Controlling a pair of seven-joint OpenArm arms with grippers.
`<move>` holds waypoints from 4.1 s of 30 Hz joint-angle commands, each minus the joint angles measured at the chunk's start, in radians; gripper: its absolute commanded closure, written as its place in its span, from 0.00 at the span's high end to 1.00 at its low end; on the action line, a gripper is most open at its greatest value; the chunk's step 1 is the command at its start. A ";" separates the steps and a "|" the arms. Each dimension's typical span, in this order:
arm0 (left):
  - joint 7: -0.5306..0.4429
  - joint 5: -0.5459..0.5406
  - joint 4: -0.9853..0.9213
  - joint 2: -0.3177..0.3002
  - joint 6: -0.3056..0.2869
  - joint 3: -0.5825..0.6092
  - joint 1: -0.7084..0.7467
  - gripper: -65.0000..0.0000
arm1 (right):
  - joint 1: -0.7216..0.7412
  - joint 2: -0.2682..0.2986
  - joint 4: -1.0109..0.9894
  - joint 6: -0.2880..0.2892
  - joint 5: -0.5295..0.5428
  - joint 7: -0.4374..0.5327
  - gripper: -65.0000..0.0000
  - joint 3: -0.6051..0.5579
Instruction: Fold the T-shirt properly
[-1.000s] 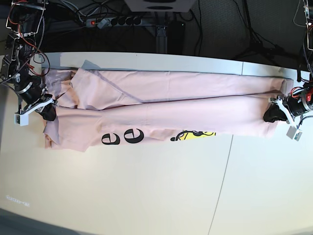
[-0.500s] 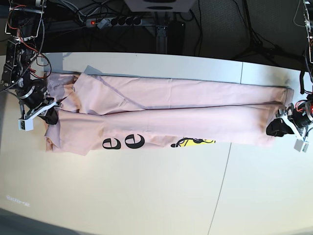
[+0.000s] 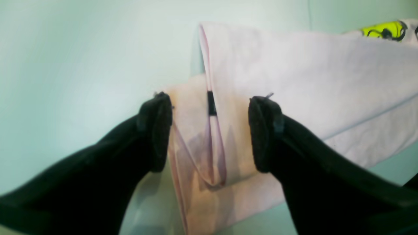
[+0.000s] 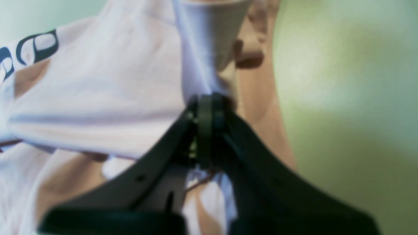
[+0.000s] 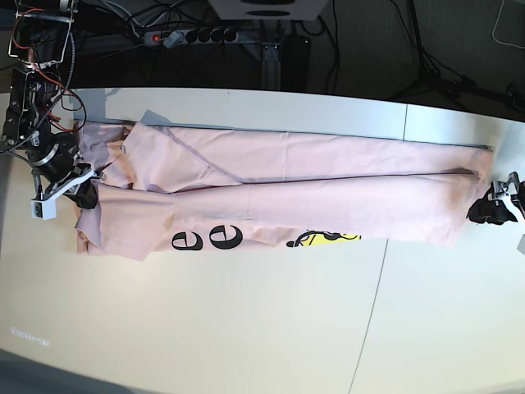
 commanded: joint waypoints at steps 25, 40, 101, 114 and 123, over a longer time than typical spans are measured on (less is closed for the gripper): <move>0.158 -0.239 -0.124 -0.031 0.007 -0.009 -0.003 0.62 | 0.002 0.049 0.002 0.066 -0.028 -0.034 0.00 -0.001; 0.153 -0.238 -0.124 -0.034 0.007 -0.009 -0.032 0.62 | 0.002 0.049 0.003 0.067 -0.017 -0.039 0.00 -0.001; 0.149 -0.327 -0.125 -0.044 0.007 -0.009 -0.001 0.73 | 0.002 0.047 0.003 0.067 -0.005 -0.049 0.00 -0.001; 0.093 -0.236 -0.125 0.010 0.007 -0.009 0.029 0.73 | 0.002 0.047 0.003 0.067 -0.001 -0.050 0.00 -0.001; 0.066 -0.193 -0.125 0.053 0.007 -0.009 0.029 0.73 | 0.002 0.047 0.002 0.067 -0.001 -0.049 0.00 -0.001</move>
